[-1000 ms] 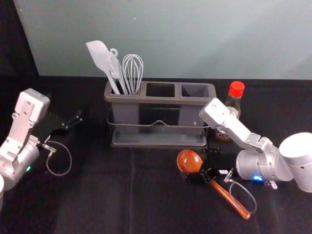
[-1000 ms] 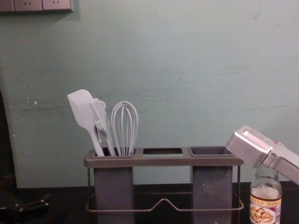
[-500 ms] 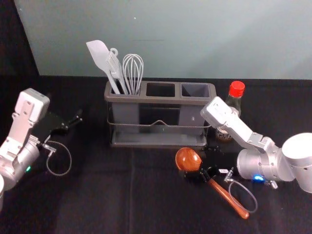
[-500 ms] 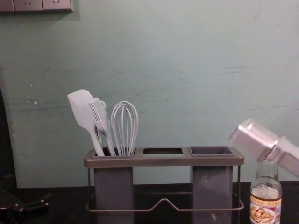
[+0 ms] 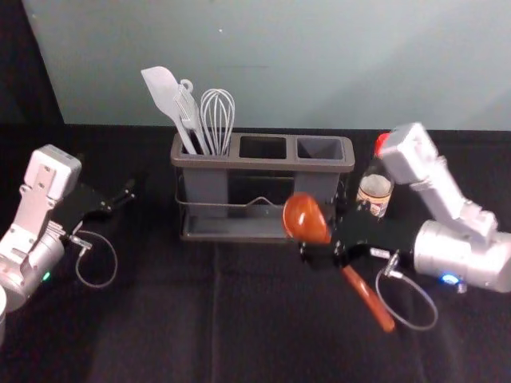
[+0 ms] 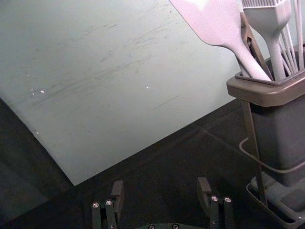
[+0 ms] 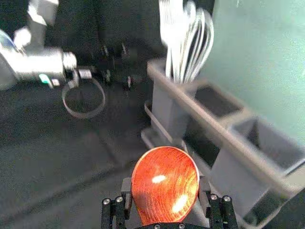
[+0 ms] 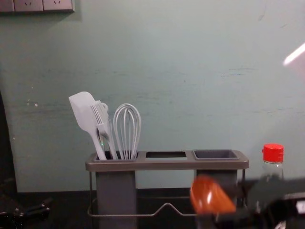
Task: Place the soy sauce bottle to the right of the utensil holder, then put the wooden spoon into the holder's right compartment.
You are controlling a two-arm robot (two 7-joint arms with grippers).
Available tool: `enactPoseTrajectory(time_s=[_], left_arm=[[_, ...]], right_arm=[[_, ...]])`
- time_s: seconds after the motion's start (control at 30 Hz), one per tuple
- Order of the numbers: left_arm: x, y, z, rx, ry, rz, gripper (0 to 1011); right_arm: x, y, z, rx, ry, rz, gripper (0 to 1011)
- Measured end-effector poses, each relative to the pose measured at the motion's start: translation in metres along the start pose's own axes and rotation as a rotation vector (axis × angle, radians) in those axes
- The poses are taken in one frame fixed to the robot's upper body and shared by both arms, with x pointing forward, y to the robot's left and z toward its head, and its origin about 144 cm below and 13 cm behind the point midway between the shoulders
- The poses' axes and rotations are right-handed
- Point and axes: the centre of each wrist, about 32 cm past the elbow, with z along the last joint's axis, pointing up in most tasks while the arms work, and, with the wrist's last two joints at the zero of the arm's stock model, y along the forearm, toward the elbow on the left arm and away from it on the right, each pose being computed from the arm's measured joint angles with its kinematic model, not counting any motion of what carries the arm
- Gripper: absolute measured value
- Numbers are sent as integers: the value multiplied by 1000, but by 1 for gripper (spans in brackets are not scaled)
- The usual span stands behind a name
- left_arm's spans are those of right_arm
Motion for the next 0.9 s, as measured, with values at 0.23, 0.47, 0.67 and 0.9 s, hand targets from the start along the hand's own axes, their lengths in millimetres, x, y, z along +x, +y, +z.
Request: enactPoseTrajectory(time_s=[0.23,0.47,0.67,0.9], left_arm=[[0,0,0,0,0,0,1005],[0,0,0,0,0,0,1005],[0,0,0,0,0,0,1005],[0,0,0,0,0,0,1005]], right_arm=[[-1,-18,6,175,-38,-31,838],[2,-22,13,317,-36,-71,838],[7,-21,24,413,-47,-84,838],[9,-16,36,507,-96,-112,838]])
